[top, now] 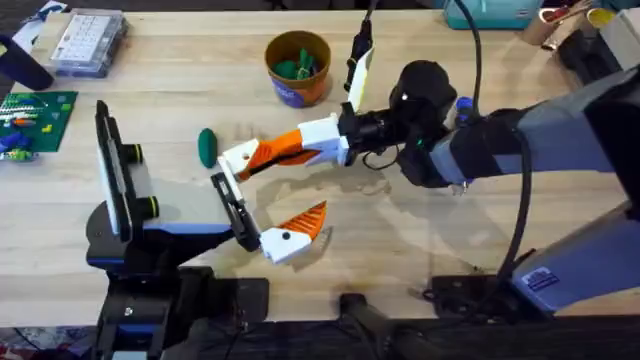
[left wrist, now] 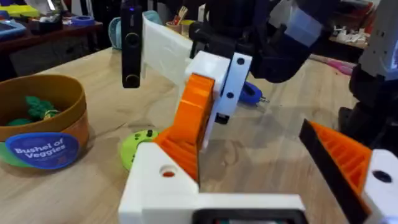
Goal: Pick up the gripper from the table and insert it into the empty holder that is missing its gripper. Then pick up a screw, insert it into the mounting hole, and use the screwdriver to tighten it. Finally, clean up the table by picking up the vegetable and placing it into the bucket.
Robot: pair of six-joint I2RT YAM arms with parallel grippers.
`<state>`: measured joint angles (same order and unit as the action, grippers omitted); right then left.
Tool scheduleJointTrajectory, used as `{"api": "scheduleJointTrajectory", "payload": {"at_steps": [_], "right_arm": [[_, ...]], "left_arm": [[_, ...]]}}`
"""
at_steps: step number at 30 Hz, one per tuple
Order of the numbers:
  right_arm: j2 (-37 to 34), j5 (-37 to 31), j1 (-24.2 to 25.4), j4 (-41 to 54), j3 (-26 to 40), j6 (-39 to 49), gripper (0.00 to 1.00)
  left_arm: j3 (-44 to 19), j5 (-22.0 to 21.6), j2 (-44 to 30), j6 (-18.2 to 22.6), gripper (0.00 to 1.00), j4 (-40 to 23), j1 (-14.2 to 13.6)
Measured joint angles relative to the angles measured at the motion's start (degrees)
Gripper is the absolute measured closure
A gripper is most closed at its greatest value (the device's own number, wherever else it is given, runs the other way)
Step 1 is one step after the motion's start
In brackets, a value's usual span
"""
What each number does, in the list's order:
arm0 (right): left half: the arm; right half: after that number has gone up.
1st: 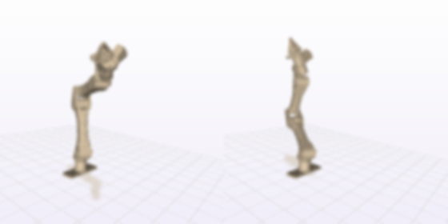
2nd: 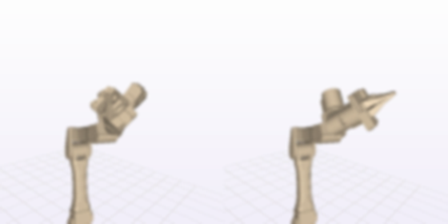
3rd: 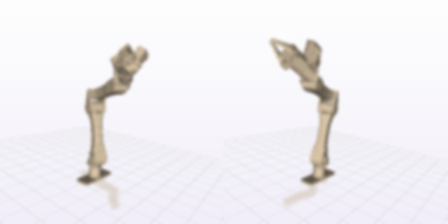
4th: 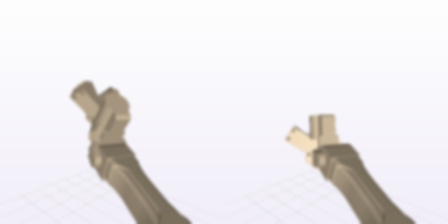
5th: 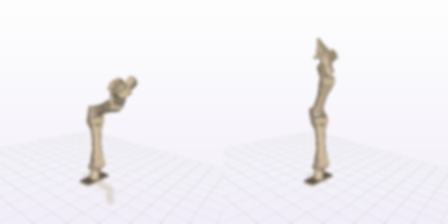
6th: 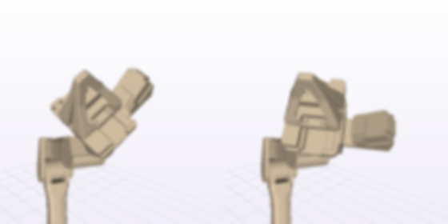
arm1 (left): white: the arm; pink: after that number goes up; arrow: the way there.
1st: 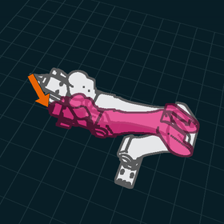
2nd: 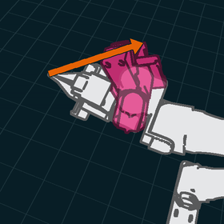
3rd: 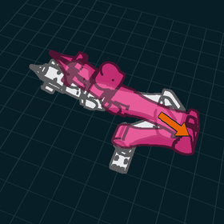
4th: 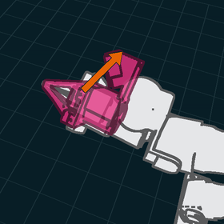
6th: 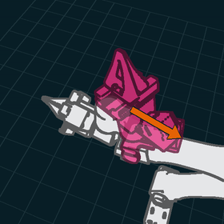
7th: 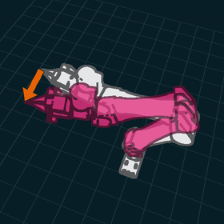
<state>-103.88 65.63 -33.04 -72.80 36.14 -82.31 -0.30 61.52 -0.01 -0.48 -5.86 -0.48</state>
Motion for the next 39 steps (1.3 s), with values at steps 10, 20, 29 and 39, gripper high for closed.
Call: {"api": "scheduleJointTrajectory", "payload": {"at_steps": [10, 20, 29, 39], "right_arm": [[0.0, -2.0, -0.7, 3.7, 0.0, 1.1, 0.663], [0.0, -2.4, -0.7, 4.0, 0.0, 1.3, 0.563], [0.0, -2.6, -0.7, 4.2, 0.0, 1.4, 0.379], [0.0, -2.7, -0.7, 3.1, 0.0, 1.3, 0.009]], "left_arm": [[0.0, -0.1, 0.0, -0.4, 0.014, 0.1, 0.1], [0.0, 0.2, 0.0, -0.4, 0.014, 0.0, 0.0], [0.0, 0.3, 0.0, -0.4, 0.014, 0.0, 0.0], [0.0, 0.4, 0.0, -0.4, 0.014, -0.1, 0.0]]}}
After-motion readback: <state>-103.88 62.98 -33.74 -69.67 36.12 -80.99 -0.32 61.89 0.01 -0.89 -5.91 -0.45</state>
